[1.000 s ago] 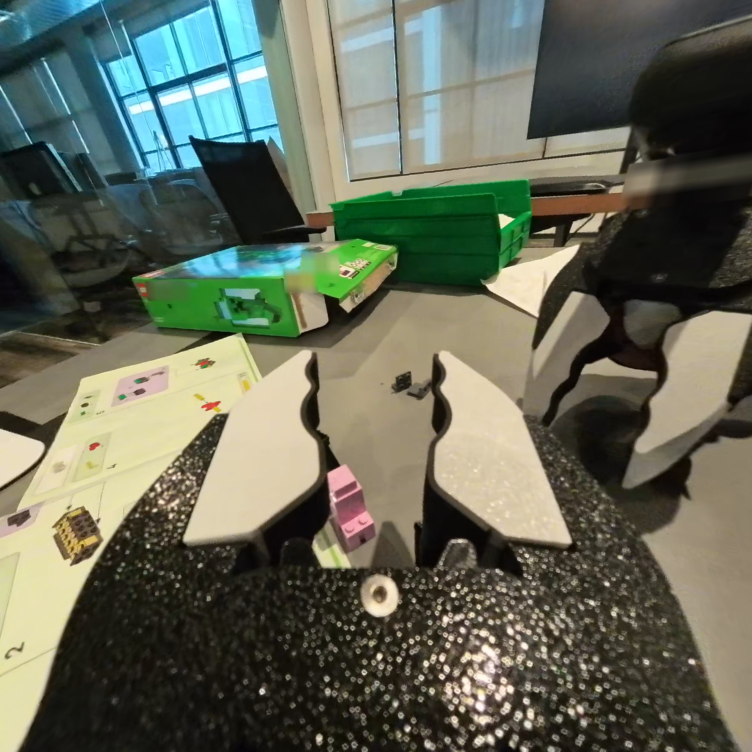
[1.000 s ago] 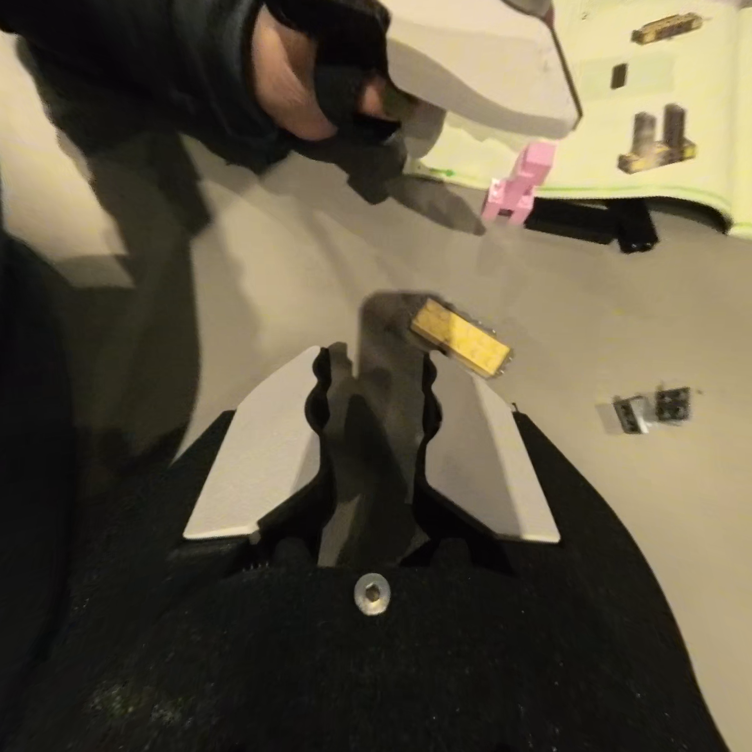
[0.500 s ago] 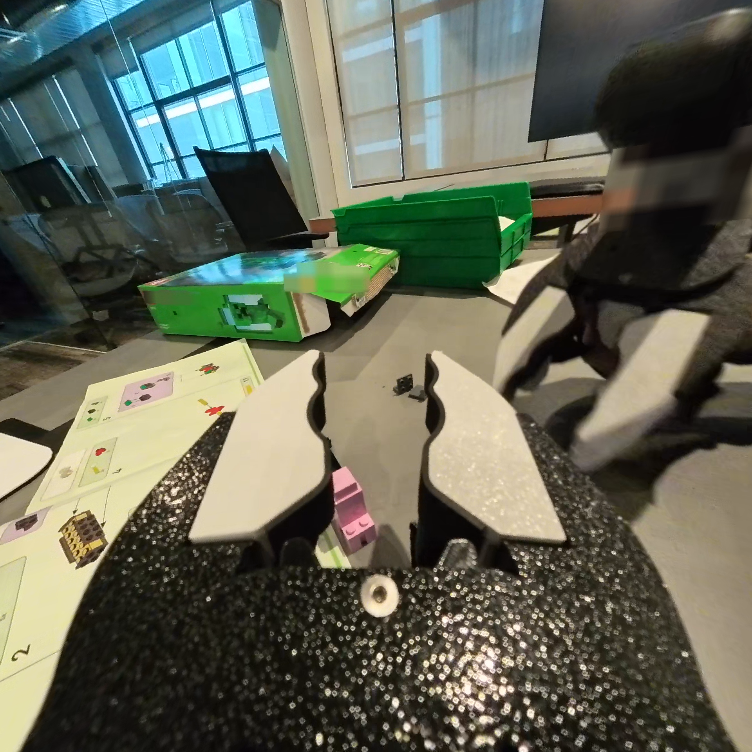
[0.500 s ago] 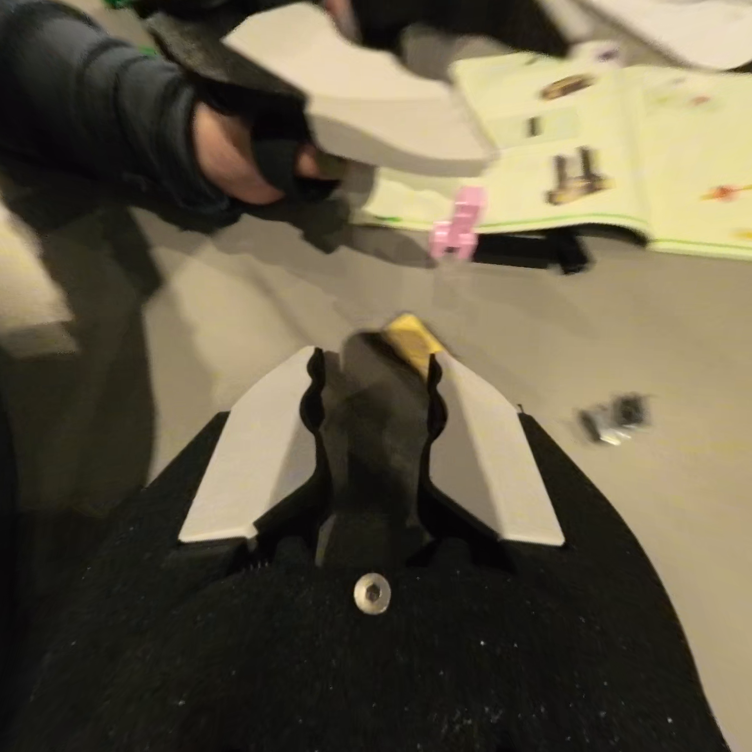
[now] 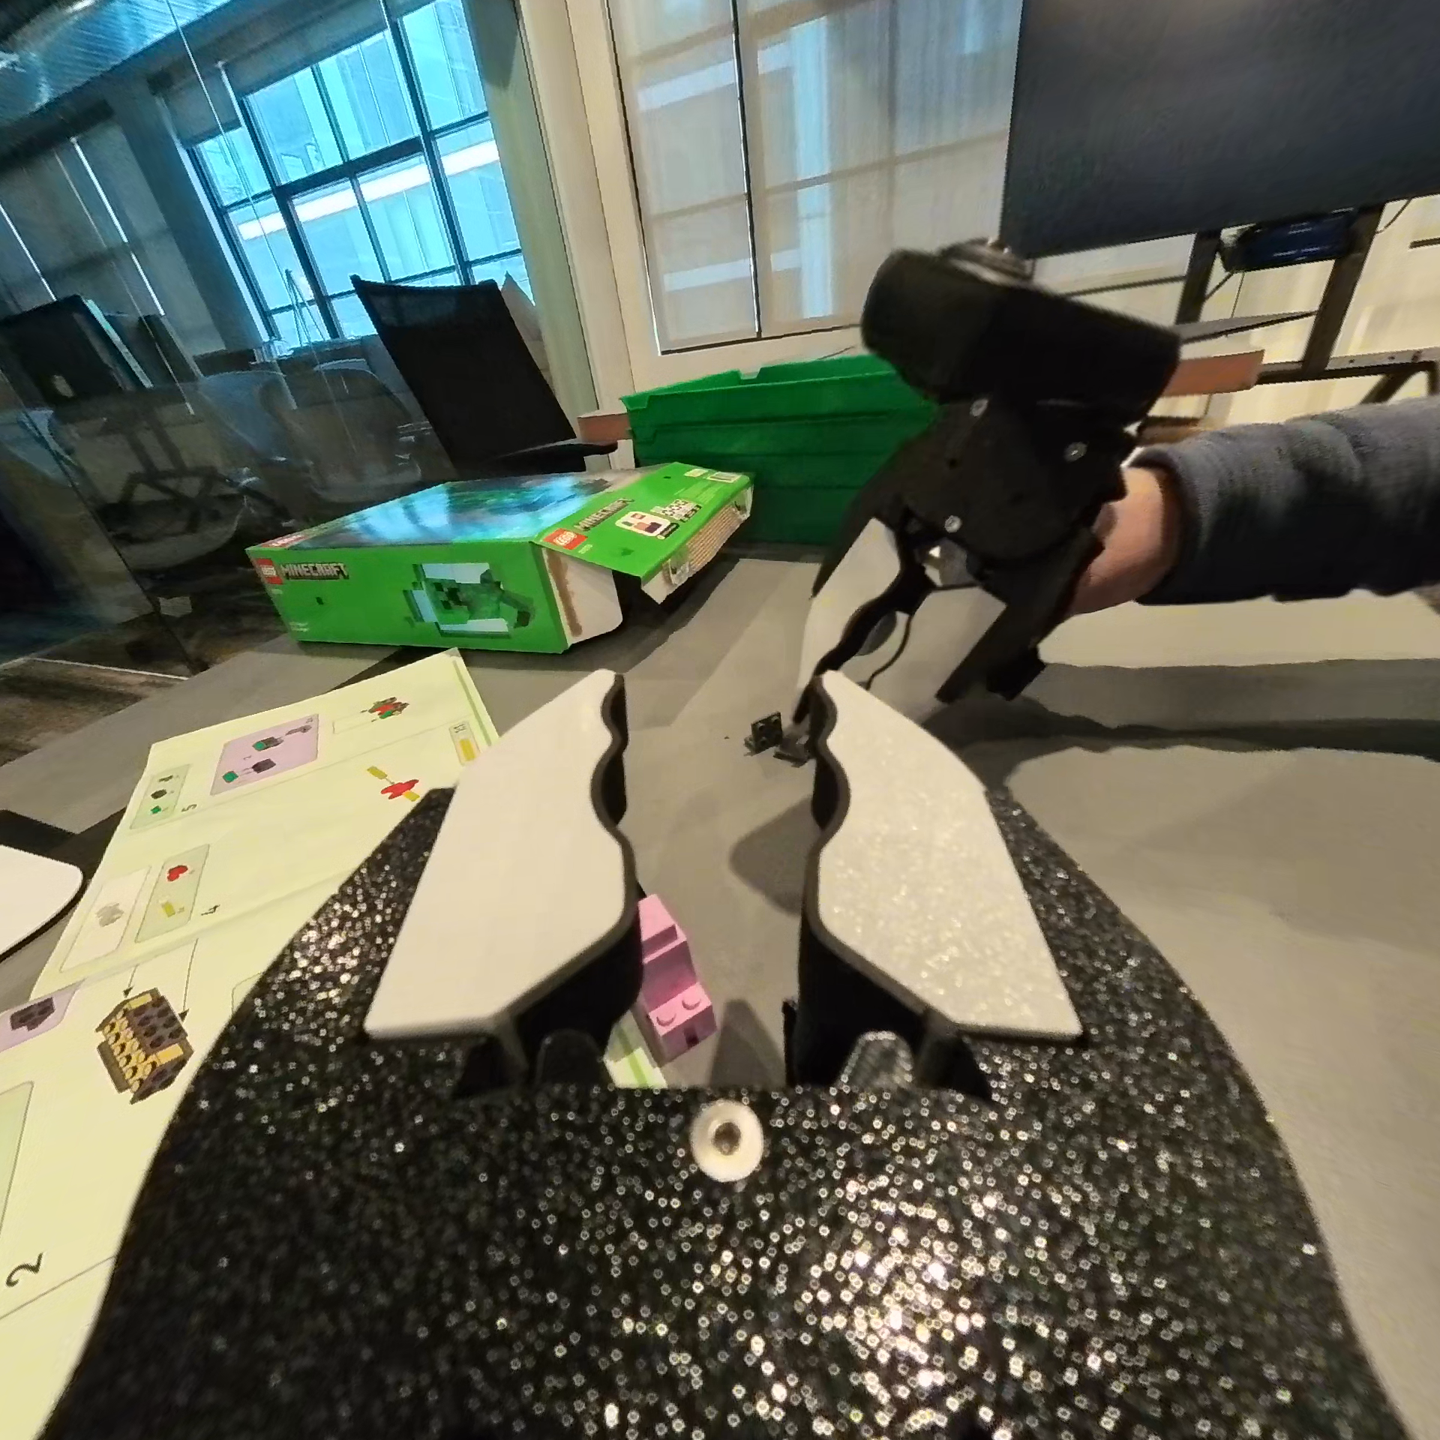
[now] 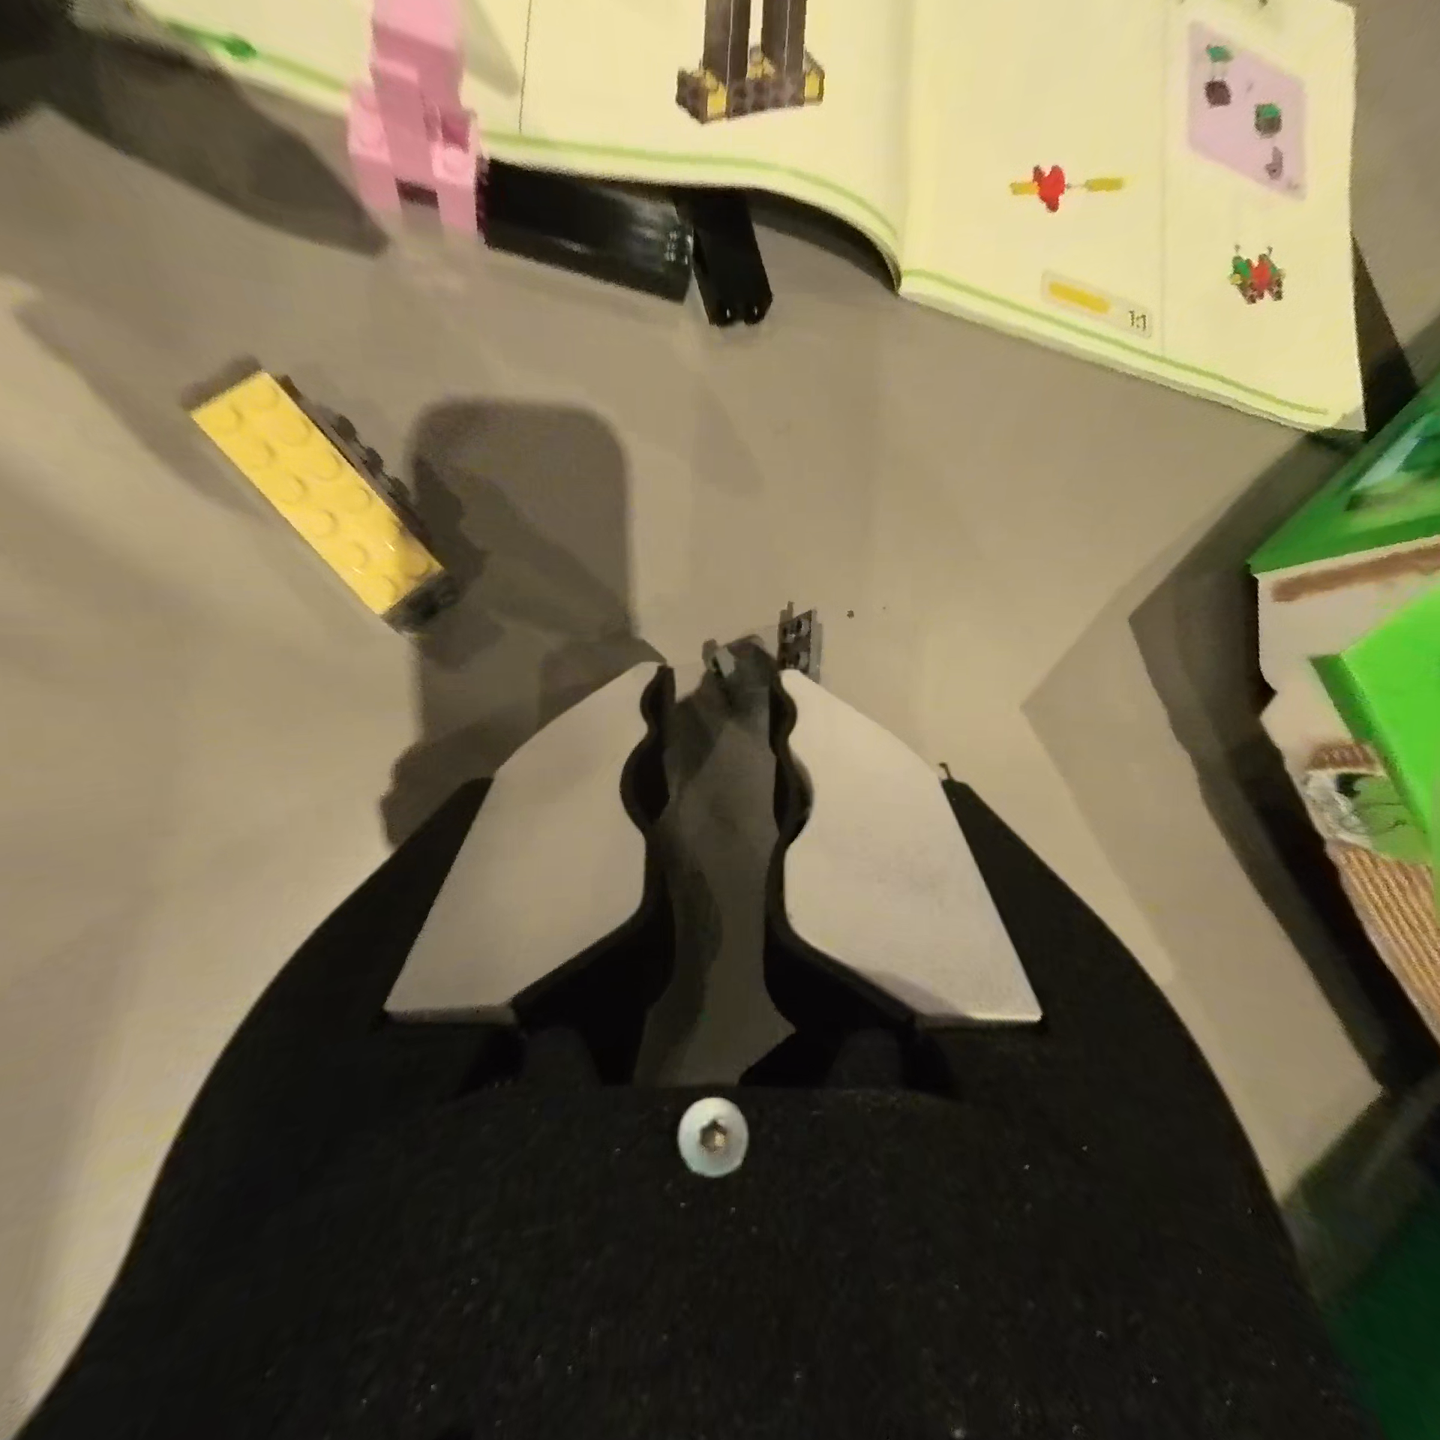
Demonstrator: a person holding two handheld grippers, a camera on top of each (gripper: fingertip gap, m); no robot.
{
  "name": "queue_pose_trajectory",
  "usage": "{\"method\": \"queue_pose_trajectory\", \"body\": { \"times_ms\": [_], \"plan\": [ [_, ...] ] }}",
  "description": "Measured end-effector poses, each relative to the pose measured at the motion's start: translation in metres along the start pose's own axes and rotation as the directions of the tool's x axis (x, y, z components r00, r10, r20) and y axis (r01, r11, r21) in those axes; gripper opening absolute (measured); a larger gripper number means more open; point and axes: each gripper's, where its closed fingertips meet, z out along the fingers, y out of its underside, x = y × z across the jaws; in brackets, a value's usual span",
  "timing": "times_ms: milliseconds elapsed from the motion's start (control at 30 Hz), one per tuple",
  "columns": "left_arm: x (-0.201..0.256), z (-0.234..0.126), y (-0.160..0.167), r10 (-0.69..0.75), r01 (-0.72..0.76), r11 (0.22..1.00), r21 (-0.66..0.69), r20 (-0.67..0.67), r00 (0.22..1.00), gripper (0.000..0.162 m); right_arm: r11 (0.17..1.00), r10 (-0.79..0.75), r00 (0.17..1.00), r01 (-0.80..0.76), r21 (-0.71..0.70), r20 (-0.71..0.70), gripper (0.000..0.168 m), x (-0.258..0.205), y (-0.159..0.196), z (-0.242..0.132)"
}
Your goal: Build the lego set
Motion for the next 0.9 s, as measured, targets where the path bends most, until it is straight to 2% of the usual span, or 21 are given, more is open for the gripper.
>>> {"method": "queue_pose_trajectory", "body": {
  "times_ms": [33,100,200,333,400,467,533,633,733,833,900],
  "plan": [
    [0.000,0.000,0.000,-0.001,0.001,1.000,0.000,-0.001,1.000,0.045,1.000,-0.017,1.000,0.017,-0.019,0.000,0.022,0.001,0.003,0.002],
    [0.000,0.000,0.000,-0.004,0.004,1.000,-0.001,-0.002,1.000,0.045,0.999,-0.041,0.999,0.041,-0.023,0.018,0.005,-0.001,0.004,0.003],
    [0.000,0.000,0.000,-0.007,0.007,1.000,0.000,-0.003,1.000,0.045,0.998,-0.055,0.998,0.054,0.040,0.021,0.004,-0.004,-0.006,-0.003],
    [0.002,0.000,0.000,0.004,-0.004,1.000,-0.002,-0.012,1.000,0.046,0.963,-0.040,0.998,0.027,0.266,0.043,0.004,-0.014,-0.036,-0.021],
    [0.006,0.001,0.000,0.013,-0.013,1.000,0.003,-0.035,0.999,0.045,0.898,-0.009,0.990,-0.054,0.437,0.139,0.004,-0.025,-0.060,-0.036],
    [0.014,0.000,-0.004,-0.004,0.007,1.000,0.030,-0.092,0.996,0.045,0.787,-0.003,0.964,-0.162,0.596,0.266,0.004,-0.035,-0.082,-0.058],
    [0.023,-0.001,-0.009,-0.052,0.063,0.996,0.059,-0.170,0.984,0.045,0.686,-0.004,0.923,-0.277,0.672,0.384,0.004,-0.040,-0.094,-0.074],
    [0.031,-0.004,-0.016,-0.154,0.184,0.979,0.089,-0.274,0.949,0.043,0.597,-0.030,0.875,-0.372,0.711,0.483,0.004,-0.047,-0.103,-0.087],
    [0.034,-0.006,-0.020,-0.213,0.257,0.962,0.096,-0.330,0.920,0.037,0.591,-0.061,0.868,-0.367,0.718,0.494,0.004,-0.057,-0.107,-0.086],
    [0.039,-0.008,-0.023,-0.199,0.254,0.961,0.111,-0.364,0.910,0.026,0.583,-0.081,0.868,-0.358,0.730,0.491,0.004,-0.063,-0.111,-0.085],
    [0.044,-0.009,-0.024,-0.188,0.248,0.962,0.112,-0.388,0.902,0.024,0.579,-0.088,0.867,-0.356,0.733,0.490,0.004,-0.065,-0.113,-0.083]
  ]
}}
